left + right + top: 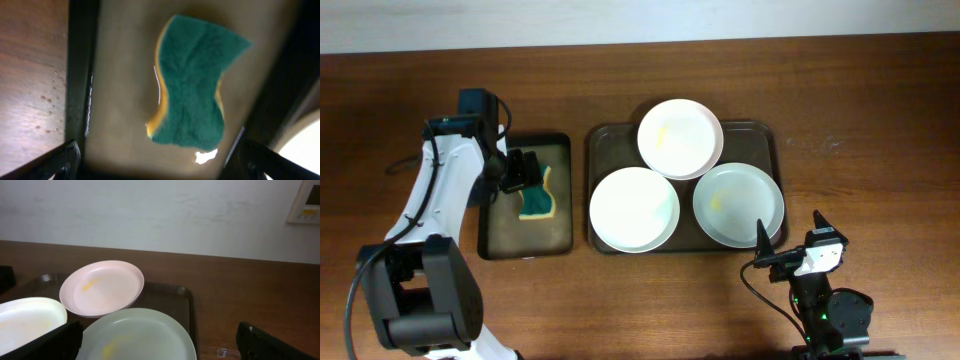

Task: Clean dirty plates on tray and stack at the side
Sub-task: 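Move the left gripper to the green sponge and grasp it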

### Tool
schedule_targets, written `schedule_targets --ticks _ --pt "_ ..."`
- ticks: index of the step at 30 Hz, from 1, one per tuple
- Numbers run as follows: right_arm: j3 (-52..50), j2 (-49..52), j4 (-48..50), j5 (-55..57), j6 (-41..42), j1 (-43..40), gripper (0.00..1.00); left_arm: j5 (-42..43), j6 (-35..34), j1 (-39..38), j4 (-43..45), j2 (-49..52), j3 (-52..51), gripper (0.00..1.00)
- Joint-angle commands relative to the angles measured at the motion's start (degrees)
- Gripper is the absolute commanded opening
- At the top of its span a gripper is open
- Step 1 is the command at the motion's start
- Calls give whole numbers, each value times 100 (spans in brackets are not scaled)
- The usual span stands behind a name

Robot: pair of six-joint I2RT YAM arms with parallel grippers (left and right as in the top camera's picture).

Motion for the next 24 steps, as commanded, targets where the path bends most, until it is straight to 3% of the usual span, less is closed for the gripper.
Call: schedule_targets --ticks 1,6,10,16,24 --pt "-42 -42 -11 48 24 35 98 310 -396 9 168 72 -328 99" --pt "-42 -42 -11 48 24 35 98 599 -350 4 337 72 -424 99" --pt "-42 -42 -11 48 24 35 98 588 -245 -31 466 72 -437 70" --pt "-42 -42 -11 48 24 35 98 544 39 -299 522 72 -437 70" --pt "-42 -42 -11 48 24 35 98 87 -96 -343 664 74 -723 66"
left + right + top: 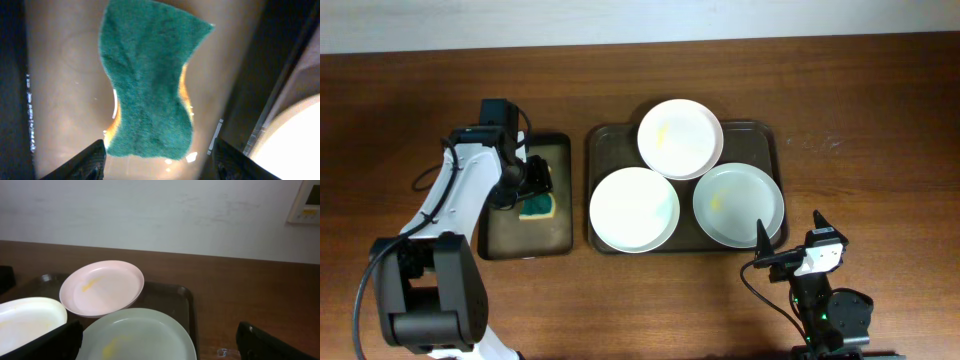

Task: Clean dirty plates on tray and stack at the side
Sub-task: 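Move the left gripper to the green sponge and grasp it, then dip and rub the held sponge in the soapy water tray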

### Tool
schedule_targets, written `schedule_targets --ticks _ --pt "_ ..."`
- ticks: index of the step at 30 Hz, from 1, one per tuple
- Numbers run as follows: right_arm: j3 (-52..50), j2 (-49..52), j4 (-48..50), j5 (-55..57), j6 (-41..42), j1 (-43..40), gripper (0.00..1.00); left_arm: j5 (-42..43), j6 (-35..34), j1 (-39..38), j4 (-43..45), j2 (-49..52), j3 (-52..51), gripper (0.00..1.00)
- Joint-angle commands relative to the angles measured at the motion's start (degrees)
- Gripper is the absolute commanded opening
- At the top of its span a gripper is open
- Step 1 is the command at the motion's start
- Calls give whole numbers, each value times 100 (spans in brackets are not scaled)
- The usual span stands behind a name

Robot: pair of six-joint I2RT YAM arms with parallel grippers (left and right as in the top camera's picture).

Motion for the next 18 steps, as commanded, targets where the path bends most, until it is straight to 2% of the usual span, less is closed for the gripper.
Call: schedule_targets --ticks 1,4,11,12,15,17,18 --pt "-42 -42 -11 48 24 35 98 -258 -17 9 170 72 -343 68" --pt "-42 -42 -11 48 24 35 98 -256 -13 9 680 72 -717 77" --pt "-42 -42 -11 48 24 35 99 -234 -11 9 1576 72 -1261 76" --pt "-42 -42 -11 48 24 35 98 -238 -11 9 1617 72 -1296 73" --pt "-42 -42 -11 48 24 35 98 -282 -13 9 1681 72 -1307 47" --pt "-42 -42 -11 48 24 35 98 -282 -13 15 1738 70 -1307 18" --pt "-42 -42 -11 48 24 35 98 -284 -13 28 1766 72 -1307 13"
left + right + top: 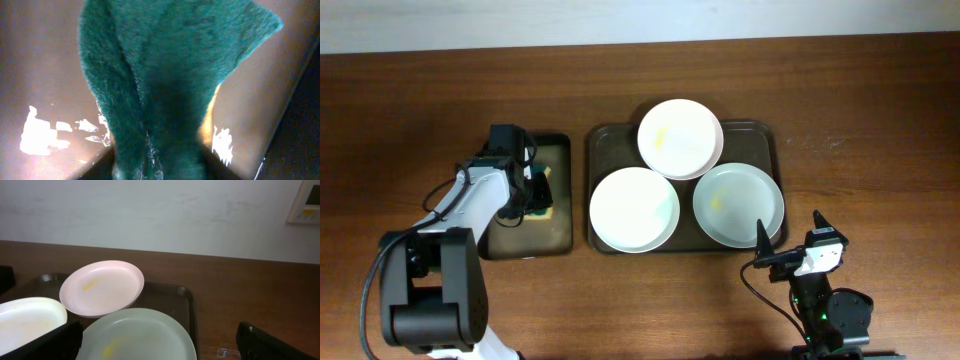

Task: Clean dirty plates on tray and stack at the side
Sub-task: 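Dip and rub the held sponge in the soapy water tray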

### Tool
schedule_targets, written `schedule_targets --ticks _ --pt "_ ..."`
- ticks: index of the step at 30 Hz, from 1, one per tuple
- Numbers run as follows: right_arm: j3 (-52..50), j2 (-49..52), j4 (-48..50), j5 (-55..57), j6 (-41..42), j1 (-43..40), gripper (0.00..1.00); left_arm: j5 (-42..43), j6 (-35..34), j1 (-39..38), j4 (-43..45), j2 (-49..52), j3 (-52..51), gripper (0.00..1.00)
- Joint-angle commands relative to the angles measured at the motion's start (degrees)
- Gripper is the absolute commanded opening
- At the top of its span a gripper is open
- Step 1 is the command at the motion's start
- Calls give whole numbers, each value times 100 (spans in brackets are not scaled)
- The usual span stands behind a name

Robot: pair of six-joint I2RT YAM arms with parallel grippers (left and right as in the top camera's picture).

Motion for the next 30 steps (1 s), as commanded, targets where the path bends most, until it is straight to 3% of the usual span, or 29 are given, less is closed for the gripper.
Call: schedule_targets --ticks 1,4,5,6,7,17,18,23,29,30 --pt "-42 -42 -11 48 24 35 98 -133 22 48 133 68 -63 3" --pt "-42 -42 -11 48 24 35 98 -260 22 66 299 68 -63 0" --pt "-42 -42 -11 48 24 35 98 -260 22 66 352 68 -63 15" --pt "-42 -42 -11 48 24 35 98 -260 22 66 376 68 -63 50" --pt "-42 -42 -11 48 24 35 98 -260 22 66 420 68 -63 99" --pt "-42 -42 -11 48 24 35 98 -262 22 66 1394 68 -63 100" --pt "-42 -42 -11 48 24 35 98 -262 22 66 1421 68 -66 98" --pt "-42 -42 -11 48 24 35 98 -264 24 66 1443 70 -105 69" --pt "-42 -42 -11 48 24 35 98 -396 24 66 1443 262 -181 66" --pt "-42 -42 -11 48 24 35 98 -393 24 66 1443 341 -181 60"
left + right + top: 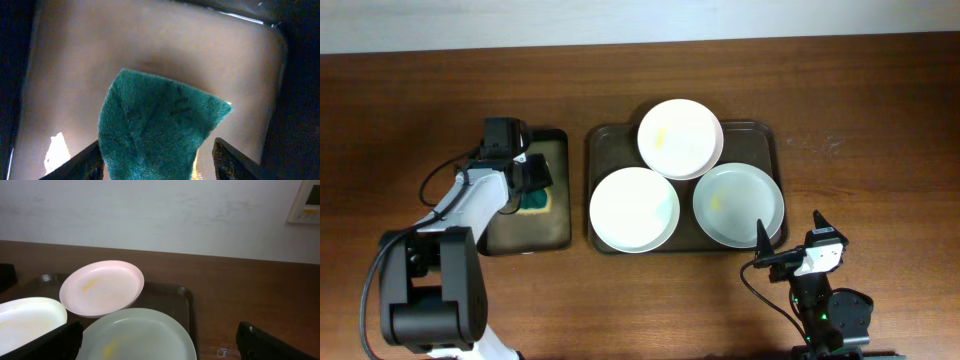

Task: Clean dirty plates on tray and stack at the side
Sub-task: 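Dip and rub the held sponge in the soapy water tray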

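Observation:
Three dirty plates lie on the big dark tray (605, 140): a pinkish one (680, 138) (102, 287) at the back, a white one (633, 209) (27, 320) front left, a pale green one (738, 204) (140, 335) front right, each with yellow smears. The green-and-yellow sponge (536, 204) (155, 120) rests in the small wet tray (520, 235). My left gripper (528, 178) (156, 150) is low over it, open, one finger on each side of the sponge. My right gripper (790, 232) (160, 345) is open near the front edge, facing the plates.
The small tray's dark rim (300, 100) runs close along the left gripper's right side. Bare wooden table (860, 120) lies to the right of the big tray. A white wall (160, 210) stands behind the table.
The left wrist view has pulled back from a close-up of the sponge: its far end and the tray's far rim now show, fingers on both sides. The right arm has not moved.
My left gripper hung wide open above the sponge tray. Then it was lower and narrower, over the sponge. Then it was pressed close onto the sponge. Now it straddles the sponge in the tray. Plates and the right arm stayed put throughout.

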### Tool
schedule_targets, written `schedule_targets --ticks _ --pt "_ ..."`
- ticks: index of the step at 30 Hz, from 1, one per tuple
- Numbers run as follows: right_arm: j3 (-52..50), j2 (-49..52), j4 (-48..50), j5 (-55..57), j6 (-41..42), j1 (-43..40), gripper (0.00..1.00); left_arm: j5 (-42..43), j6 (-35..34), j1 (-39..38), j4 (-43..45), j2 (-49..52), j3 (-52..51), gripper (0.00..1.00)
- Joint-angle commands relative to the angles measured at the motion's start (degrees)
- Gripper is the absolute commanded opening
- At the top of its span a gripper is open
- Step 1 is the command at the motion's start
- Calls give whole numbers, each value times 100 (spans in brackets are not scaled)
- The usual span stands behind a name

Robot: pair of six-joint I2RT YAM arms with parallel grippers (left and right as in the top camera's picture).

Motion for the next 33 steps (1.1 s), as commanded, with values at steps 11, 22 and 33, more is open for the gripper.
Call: schedule_targets --ticks 11,22,33 --pt "-42 -37 -11 48 22 35 98 -81 9 20 -85 356 -68 39" --pt "-42 -37 -11 48 22 35 98 -81 9 20 -1550 358 -70 79" --pt "-42 -37 -11 48 22 35 98 -85 9 20 -1239 358 -70 40"
